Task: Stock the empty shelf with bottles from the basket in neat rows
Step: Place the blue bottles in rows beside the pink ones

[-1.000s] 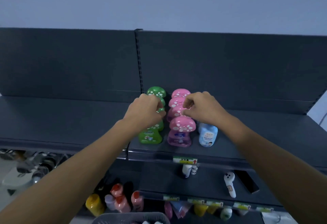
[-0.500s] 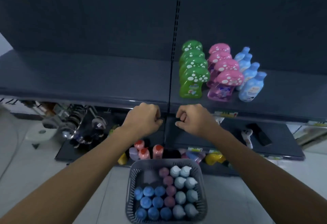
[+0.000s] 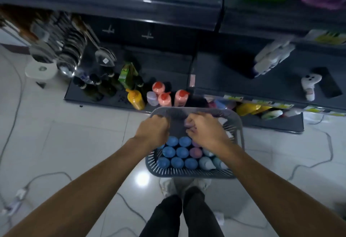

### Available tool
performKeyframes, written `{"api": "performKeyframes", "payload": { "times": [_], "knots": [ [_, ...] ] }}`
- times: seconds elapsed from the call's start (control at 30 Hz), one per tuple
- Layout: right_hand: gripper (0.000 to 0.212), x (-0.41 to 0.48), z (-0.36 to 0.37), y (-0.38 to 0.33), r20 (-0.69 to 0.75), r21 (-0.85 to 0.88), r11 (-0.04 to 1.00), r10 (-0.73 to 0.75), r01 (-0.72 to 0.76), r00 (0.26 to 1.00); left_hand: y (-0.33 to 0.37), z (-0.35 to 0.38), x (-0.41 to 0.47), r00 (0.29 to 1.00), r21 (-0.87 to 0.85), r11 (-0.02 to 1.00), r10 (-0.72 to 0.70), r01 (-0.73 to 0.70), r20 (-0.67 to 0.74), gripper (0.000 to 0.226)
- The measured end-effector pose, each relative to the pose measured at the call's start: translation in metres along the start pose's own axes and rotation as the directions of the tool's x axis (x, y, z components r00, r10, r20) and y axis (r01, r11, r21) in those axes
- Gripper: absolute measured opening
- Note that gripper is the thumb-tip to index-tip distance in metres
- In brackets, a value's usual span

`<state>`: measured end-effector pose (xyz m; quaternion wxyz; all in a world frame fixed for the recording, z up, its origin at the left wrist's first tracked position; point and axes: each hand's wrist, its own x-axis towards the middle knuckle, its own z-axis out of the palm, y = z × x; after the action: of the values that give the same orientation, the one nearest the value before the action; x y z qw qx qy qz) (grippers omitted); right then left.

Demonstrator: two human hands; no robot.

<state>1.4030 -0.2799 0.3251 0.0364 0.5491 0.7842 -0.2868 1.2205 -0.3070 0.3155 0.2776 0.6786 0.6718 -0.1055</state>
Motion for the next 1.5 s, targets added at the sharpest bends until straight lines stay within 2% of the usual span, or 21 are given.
{"api": "performKeyframes", "payload": {
  "times": [0.1,0.23,0.33,0.43,0.57,0.7,1.03,1.2,1.33,1.5],
  "knots": [
    [0.026,0.010,0.048,0.015,0.067,-0.050,0.999,0.011,-0.008,0.998,-0.011,0.042,0.016,0.998,0.018,0.998,-0.057,0.057,0.036,0.025],
    [0.033,0.024,0.102,0.029,0.075,-0.075,0.997,0.007,-0.001,0.997,-0.021,0.088,0.036,0.986,0.032,0.987,-0.159,0.158,0.041,0.021],
    [0.029,0.038,0.133,0.030,0.088,-0.066,0.997,-0.033,0.039,0.996,-0.024,0.115,0.047,0.973,0.039,0.973,-0.227,0.225,0.049,0.020],
    [0.021,0.049,0.160,0.028,0.082,-0.065,0.996,-0.059,0.065,0.995,-0.021,0.133,0.055,0.967,0.033,0.969,-0.248,0.247,0.050,0.019],
    [0.027,0.058,0.184,0.025,0.133,-0.081,0.994,-0.066,0.077,0.989,-0.021,0.145,0.063,0.969,0.094,0.966,-0.246,0.243,0.031,0.018],
    [0.028,0.061,0.194,0.027,0.109,-0.094,0.991,-0.082,0.093,0.991,-0.022,0.151,0.066,0.973,0.096,0.969,-0.229,0.228,0.001,0.018],
    [0.012,0.067,0.159,0.016,-0.036,-0.041,0.994,-0.098,0.097,0.995,-0.021,0.124,0.062,0.972,0.024,0.973,-0.230,0.231,-0.041,0.020],
    [0.022,0.056,0.118,0.008,-0.133,-0.068,0.987,-0.153,0.145,0.979,-0.010,0.082,0.060,0.971,0.096,0.968,-0.227,0.233,-0.073,0.024],
    [0.013,0.052,0.084,0.004,-0.191,-0.084,0.989,-0.133,0.119,0.972,0.002,0.043,0.056,0.978,0.148,0.970,-0.181,0.195,-0.099,0.022],
    [0.017,0.039,0.038,0.006,-0.203,-0.109,0.986,-0.144,0.123,0.969,0.023,-0.009,0.041,0.984,0.185,0.973,-0.116,0.140,-0.135,0.023]
  ]
}}
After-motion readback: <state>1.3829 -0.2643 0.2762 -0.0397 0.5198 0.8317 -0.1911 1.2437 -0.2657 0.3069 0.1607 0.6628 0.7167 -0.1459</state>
